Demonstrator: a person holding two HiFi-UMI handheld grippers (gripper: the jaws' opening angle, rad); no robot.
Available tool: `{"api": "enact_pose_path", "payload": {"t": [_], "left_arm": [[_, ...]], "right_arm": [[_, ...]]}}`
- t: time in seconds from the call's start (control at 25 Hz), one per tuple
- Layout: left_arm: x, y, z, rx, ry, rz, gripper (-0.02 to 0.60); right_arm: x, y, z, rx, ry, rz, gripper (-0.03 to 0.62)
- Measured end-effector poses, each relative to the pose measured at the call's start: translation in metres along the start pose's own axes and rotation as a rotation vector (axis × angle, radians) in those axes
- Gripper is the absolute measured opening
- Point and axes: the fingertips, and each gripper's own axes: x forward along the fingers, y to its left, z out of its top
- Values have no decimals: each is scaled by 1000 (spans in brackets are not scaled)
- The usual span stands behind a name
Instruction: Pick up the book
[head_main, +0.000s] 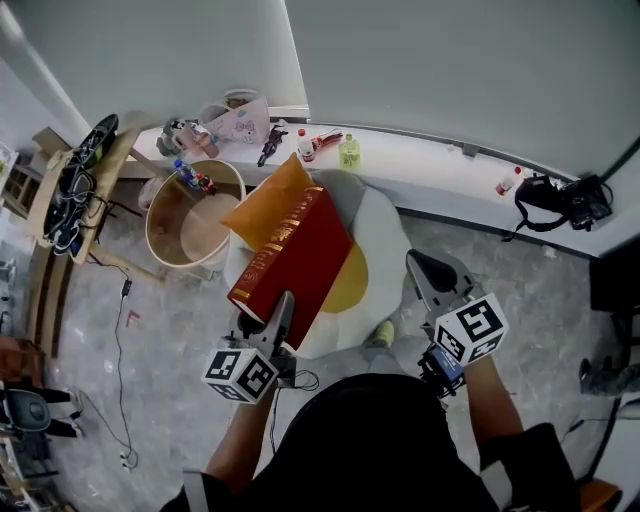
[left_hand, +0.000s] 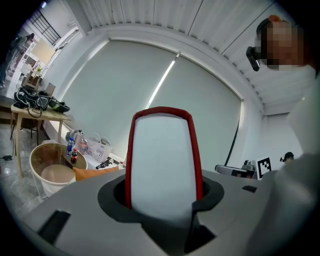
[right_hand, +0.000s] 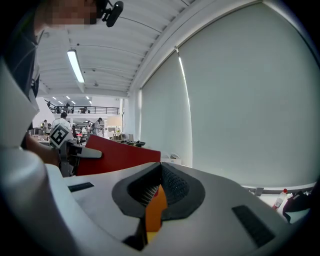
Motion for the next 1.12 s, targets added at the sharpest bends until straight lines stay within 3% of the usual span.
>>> {"api": "enact_pose_path", "payload": {"t": [0.52,1.12], "left_arm": [[-79,-14,-6,-13,-56,-43,241],[-135,-20,-1,-26,-106,-68,239]], "right_arm": [[-44,66,-6,-55,-11,-36,12],[-69,120,-7,-83,-11,-30,12]]}}
